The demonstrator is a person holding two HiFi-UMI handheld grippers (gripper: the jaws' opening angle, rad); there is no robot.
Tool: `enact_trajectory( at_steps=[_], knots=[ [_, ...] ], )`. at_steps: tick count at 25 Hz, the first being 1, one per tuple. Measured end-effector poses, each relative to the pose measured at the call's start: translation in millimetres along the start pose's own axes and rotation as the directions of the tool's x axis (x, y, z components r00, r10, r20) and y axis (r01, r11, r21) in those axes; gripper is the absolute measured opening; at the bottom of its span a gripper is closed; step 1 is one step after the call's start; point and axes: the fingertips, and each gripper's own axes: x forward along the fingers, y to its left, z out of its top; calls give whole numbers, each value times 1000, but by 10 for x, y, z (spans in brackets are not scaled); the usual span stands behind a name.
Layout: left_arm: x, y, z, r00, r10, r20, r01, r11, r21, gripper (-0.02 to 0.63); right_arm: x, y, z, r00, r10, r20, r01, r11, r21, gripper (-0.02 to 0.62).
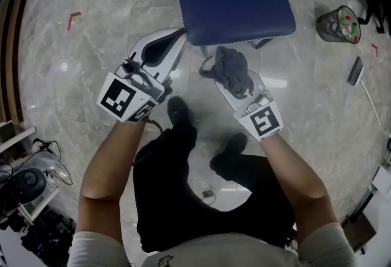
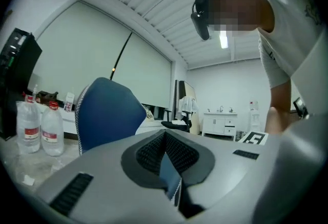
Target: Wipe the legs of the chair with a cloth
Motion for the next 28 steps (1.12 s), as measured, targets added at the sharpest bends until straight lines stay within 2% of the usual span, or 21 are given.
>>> enact_trajectory(
  at_steps=[4, 7, 11, 13, 17, 21, 23, 25, 28],
  knots=[
    [268, 294, -1087, 988, -150, -41, 153, 986, 62, 5, 758, -204, -1721, 992, 41, -118, -50, 996, -79, 127],
    [397, 382, -1712, 981, -188, -45, 191, 980, 61, 5, 1146, -451, -2896, 977, 41, -212, -58, 996, -75, 127],
    [441, 391, -2101, 972, -228, -60, 232, 970, 73, 5, 1561, -622, -3868, 955, 39, -293, -59, 997, -59, 127],
    [449, 426, -2128, 978, -200, -59, 204, 976, 73, 6, 1743, -621, -4161, 940, 46, -338, -74, 995, -71, 127],
    [471, 461, -2118, 986, -159, -53, 163, 984, 74, 6, 1888, -640, -4209, 932, 51, -358, -77, 995, -58, 126],
    [462, 461, -2137, 983, -178, -54, 182, 981, 71, 6, 1825, -659, -3823, 959, 26, -283, -45, 997, -60, 124],
    [469, 453, -2143, 979, -195, -52, 199, 978, 67, 6, 1732, -707, -3392, 981, 7, -193, -26, 995, -95, 124],
    [476, 454, -2145, 978, -204, -48, 207, 977, 60, 6, 1603, -741, -2796, 997, -9, -78, -2, 990, -141, 124],
    [474, 455, -2159, 977, -207, -58, 210, 976, 61, 5, 1395, -684, -1882, 995, -1, 102, 20, 983, -181, 124]
  ],
)
